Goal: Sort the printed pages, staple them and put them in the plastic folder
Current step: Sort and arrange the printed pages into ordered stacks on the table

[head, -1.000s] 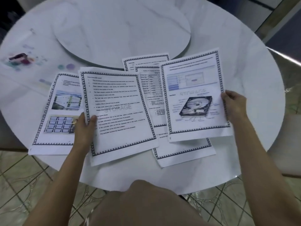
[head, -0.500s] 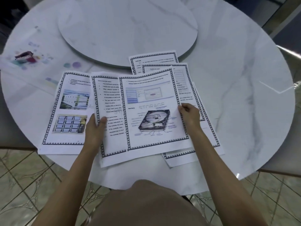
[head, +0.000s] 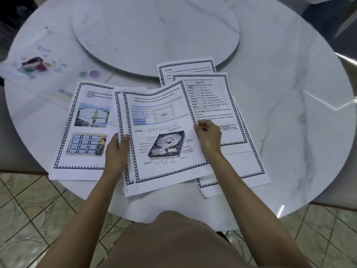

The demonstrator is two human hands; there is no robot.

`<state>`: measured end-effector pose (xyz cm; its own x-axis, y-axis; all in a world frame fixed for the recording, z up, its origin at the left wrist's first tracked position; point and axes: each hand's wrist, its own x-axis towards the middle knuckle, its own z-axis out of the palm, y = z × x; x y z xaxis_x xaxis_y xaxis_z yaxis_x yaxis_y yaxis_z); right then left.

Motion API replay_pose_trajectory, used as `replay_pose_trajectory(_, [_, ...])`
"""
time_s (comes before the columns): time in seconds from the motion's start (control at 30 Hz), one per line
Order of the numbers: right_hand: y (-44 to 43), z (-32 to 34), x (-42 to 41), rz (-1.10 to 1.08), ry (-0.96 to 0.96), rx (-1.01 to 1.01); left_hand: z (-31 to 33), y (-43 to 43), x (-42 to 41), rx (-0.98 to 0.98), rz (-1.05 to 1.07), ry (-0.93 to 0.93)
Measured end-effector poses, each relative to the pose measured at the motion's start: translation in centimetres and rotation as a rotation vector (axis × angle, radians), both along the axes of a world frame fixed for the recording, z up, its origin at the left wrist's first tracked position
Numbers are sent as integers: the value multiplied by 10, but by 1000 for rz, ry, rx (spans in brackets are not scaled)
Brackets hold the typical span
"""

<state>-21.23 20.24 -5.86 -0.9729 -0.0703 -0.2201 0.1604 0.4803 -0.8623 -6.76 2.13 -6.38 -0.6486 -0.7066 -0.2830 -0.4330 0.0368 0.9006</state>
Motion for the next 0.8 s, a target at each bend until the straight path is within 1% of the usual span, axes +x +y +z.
replay_pose_trajectory(0.23, [-14, -4, 16, 29, -14, -42, 3, 0, 0, 93, 73, -9])
replay_pose_trajectory(0.43, [-8, 0, 18, 198, 2, -60, 2, -2, 2, 33, 29, -19])
replay_pose_trajectory(0.53, [11, 4, 7, 172, 56, -42, -4, -4, 1, -26, 26, -50])
replay_pose_trajectory(0.7, [63, 6, -22, 91, 175, 114, -5, -4, 0, -52, 44, -74])
replay_pose_trajectory(0.8, [89, -2, -42, 27, 213, 358, -4, 0, 0, -71, 72, -76])
